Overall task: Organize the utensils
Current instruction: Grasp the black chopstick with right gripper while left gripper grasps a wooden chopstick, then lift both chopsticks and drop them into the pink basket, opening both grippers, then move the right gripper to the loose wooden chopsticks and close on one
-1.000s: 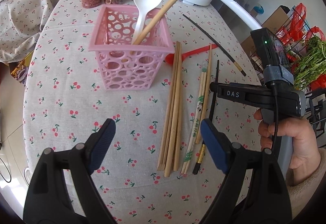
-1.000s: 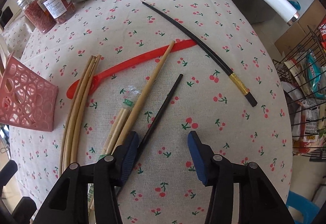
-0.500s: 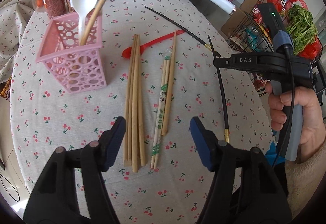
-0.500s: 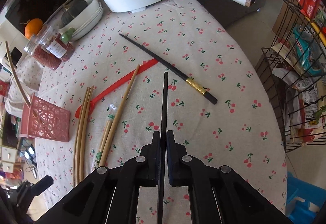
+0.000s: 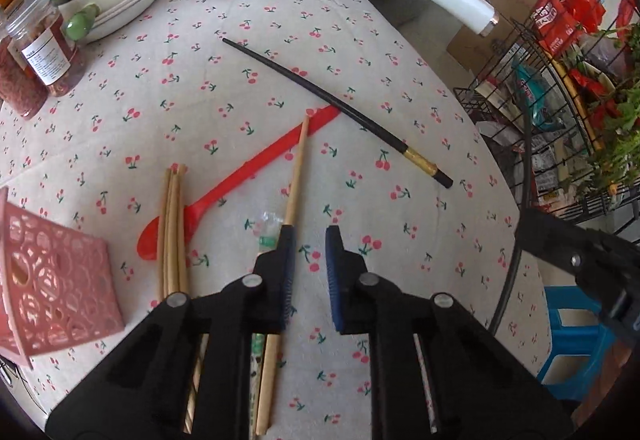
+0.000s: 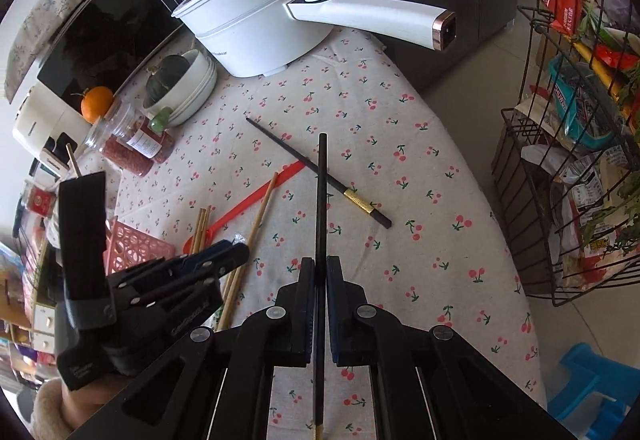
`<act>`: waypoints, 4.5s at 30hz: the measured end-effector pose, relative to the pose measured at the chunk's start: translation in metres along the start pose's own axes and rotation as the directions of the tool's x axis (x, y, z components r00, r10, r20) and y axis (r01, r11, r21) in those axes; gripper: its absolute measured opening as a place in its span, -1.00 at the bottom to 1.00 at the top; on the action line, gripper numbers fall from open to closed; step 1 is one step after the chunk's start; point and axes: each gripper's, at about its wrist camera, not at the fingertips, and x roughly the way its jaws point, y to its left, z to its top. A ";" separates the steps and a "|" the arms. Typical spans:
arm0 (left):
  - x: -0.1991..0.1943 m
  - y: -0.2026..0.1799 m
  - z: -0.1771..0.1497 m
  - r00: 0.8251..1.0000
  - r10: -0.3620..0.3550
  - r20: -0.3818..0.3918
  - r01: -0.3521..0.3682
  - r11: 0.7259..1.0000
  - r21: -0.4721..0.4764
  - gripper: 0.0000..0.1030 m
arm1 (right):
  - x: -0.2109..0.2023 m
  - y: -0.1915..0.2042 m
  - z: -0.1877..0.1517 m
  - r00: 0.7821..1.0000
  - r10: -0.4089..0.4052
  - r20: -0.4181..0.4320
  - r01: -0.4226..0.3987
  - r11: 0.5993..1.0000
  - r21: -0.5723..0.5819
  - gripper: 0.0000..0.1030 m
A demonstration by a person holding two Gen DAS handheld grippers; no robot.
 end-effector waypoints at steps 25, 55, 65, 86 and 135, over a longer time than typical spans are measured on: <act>-0.064 0.004 -0.031 0.984 0.036 0.176 -0.048 0.997 0.067 -0.87 | -0.041 0.047 -0.016 0.990 0.034 0.134 -0.016 0.991 -0.133 -0.89; -0.291 0.128 -0.104 0.653 0.119 0.748 0.073 0.973 -0.219 -0.87 | -0.127 0.154 -0.021 0.898 0.255 0.357 -0.133 0.934 -0.333 -0.90; -0.234 0.149 -0.071 0.662 0.236 0.712 -0.039 0.959 -0.281 -0.87 | -0.119 0.169 -0.008 0.878 0.287 0.383 -0.170 0.935 -0.310 -0.90; -0.189 0.185 -0.053 0.797 0.191 0.573 0.037 0.932 -0.361 -0.03 | -0.080 0.201 0.012 0.832 0.398 0.386 -0.323 0.914 -0.244 -0.90; -0.126 0.153 -0.110 0.978 0.107 0.180 -0.055 0.960 -0.273 0.63 | 0.001 0.112 -0.019 0.984 0.006 0.175 0.040 0.966 -0.254 0.63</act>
